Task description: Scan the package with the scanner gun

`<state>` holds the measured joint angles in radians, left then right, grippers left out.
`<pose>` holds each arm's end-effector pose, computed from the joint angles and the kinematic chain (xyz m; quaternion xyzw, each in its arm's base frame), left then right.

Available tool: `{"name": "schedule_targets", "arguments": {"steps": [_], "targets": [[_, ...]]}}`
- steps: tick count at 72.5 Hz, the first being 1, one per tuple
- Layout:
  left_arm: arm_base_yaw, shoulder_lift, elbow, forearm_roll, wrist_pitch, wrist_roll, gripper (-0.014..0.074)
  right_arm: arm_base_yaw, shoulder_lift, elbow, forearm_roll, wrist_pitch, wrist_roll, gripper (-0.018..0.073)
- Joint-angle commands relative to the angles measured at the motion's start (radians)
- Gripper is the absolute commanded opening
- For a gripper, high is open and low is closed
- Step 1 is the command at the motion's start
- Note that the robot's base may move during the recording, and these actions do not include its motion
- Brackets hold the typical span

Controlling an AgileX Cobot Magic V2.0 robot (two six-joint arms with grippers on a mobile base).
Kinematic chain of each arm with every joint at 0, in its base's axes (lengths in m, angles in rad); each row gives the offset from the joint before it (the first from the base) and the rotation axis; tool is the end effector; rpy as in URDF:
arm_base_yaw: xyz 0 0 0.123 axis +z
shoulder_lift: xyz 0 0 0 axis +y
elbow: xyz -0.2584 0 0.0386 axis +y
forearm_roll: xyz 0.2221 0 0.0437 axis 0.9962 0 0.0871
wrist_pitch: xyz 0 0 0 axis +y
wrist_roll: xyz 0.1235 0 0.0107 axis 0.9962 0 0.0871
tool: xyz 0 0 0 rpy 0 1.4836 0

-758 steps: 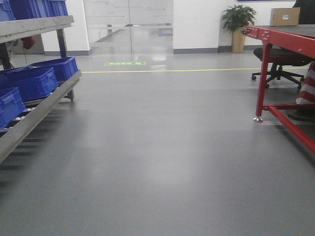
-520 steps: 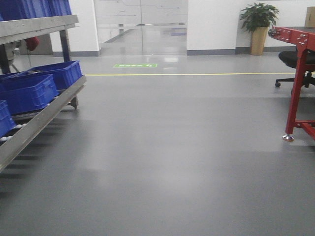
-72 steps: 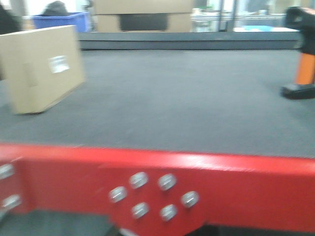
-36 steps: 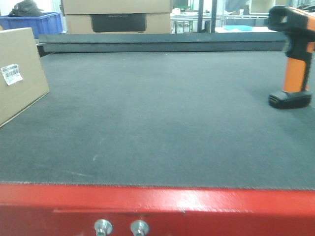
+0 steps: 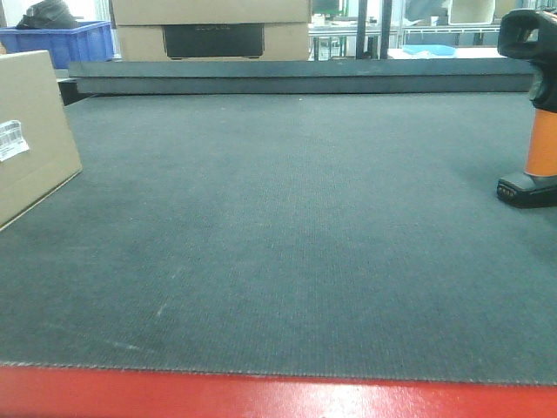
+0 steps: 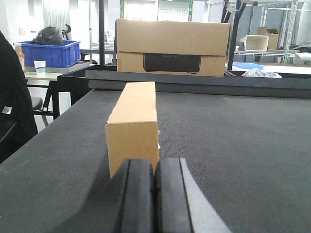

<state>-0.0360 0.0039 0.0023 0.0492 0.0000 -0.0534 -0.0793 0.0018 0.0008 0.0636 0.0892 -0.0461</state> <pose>0.0876 -0.0032 0.2149 0.0108 0.6778 -0.0148 0.7350 0.0876 -0.0063 0.2045 0.0322 0.7079 -0.0199 0.7053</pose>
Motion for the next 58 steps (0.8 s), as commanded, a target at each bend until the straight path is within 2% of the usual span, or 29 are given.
{"name": "schedule_targets", "arguments": {"steps": [1,58], "targets": [[0.003,-0.004,-0.002,-0.004,-0.017,-0.002,-0.0111,-0.005,-0.002,-0.001,0.001,-0.014,-0.007,-0.0169],[0.003,-0.004,-0.002,-0.004,-0.017,-0.002,-0.0111,-0.005,-0.002,-0.001,0.001,-0.014,-0.007,-0.0169]]}}
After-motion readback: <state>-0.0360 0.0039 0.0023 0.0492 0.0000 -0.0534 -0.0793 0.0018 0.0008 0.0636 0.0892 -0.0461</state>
